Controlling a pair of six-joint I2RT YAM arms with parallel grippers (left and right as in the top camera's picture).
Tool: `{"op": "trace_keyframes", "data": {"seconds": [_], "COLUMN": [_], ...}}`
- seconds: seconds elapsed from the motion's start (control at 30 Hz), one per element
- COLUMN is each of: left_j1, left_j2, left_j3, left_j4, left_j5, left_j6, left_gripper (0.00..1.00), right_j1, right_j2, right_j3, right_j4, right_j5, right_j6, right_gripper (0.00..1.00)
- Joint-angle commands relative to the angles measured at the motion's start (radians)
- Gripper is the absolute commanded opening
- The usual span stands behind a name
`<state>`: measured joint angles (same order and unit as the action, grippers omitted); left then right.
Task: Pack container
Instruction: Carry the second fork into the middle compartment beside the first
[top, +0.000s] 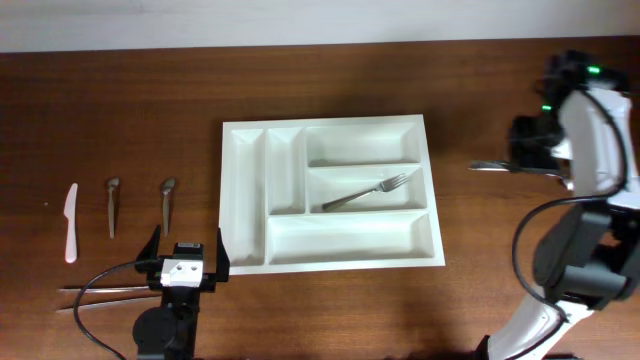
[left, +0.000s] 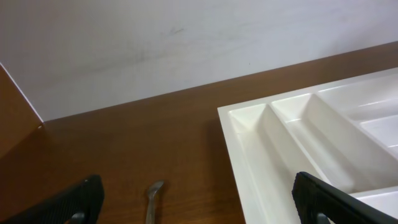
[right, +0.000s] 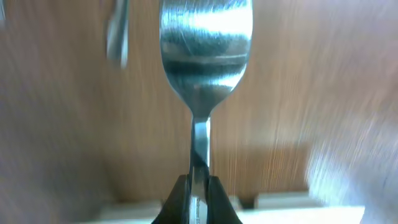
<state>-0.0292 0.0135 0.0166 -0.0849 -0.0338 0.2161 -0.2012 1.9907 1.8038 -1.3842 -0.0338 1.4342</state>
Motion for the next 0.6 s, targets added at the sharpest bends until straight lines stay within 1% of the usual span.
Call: {"op": "trace_keyframes", "data": {"seconds": [0.0,0.2,0.33,0.47,0.57], "left_j1": [0.006,0.006,0.006,0.006,0.006], "left_j2": [-0.008,-0.008,-0.008,-0.008,-0.008], "left_j3": [-0.007,-0.008,-0.007,-0.008,-0.007], "left_j4": [0.003,0.003,0.003,0.003,0.003], "left_j5": [0.011,0.011,0.011,0.011,0.011], "left_j6": [-0.010,-0.010,-0.010,-0.010,-0.010], "left_gripper": [0.99,0.99,0.99,0.99,0.99], "right_j1": [0.129,0.322,0.422,0.496,0.538], "right_j2": [-0.006,-0.006,-0.005,-0.005,-0.005], "right_j3": [0.015,0.014,0.011,-0.007,-0.031], "right_j4": [-0.006,0.010,0.014,0.029,0.080], "right_j5": [-0.129,-0.119,-0.097,-0.093,-0.094], "right_j6": [0.068,0.171,0.237,0.277,0.280], "right_gripper": [0.04,0.04,0.05,0.08,0.08]}}
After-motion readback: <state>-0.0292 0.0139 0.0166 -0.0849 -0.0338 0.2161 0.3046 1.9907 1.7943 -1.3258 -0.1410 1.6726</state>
